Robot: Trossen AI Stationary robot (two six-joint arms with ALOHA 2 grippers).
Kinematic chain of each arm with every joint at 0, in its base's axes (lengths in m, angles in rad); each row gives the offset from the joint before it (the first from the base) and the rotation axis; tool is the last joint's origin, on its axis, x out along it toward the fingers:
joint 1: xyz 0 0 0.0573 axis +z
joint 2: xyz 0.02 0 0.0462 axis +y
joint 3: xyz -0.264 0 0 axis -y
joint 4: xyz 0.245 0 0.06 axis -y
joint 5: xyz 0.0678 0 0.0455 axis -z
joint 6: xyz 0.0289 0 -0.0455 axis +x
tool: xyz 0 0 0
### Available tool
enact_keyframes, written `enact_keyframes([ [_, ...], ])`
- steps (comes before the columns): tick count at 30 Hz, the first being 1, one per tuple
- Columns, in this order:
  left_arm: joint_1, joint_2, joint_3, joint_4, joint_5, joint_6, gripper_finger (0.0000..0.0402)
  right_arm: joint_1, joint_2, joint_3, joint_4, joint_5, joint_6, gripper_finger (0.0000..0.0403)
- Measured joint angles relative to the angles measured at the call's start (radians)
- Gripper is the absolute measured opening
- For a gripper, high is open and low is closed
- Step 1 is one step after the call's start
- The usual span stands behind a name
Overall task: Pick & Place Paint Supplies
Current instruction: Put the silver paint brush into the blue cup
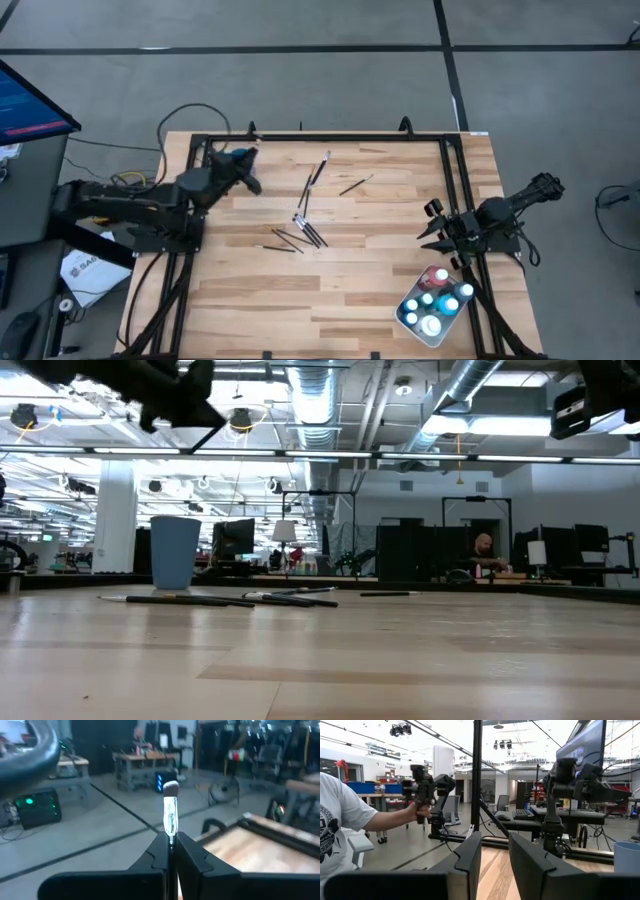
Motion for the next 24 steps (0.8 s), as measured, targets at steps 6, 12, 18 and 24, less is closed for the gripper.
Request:
enact_keyframes([
  [6,0.082,-0.148,-0.233,0.314,0.032,0.098,0.0004,0.0,0.0,0.0,0.0,0.0,0.0,0.0092],
  [12,0.185,-0.2,-0.378,0.503,0.16,0.132,0.0005,0.0,0.0,0.0,0.0,0.0,0.0,0.0092],
  [18,0.302,-0.167,-0.421,0.567,0.175,0.125,0.0005,0.0,0.0,0.0,0.0,0.0,0.0,0.0092],
  [24,0.386,-0.111,-0.424,0.624,0.265,0.096,0.0005,0.0,0.0,0.0,0.0,0.0,0.0,0.0092],
])
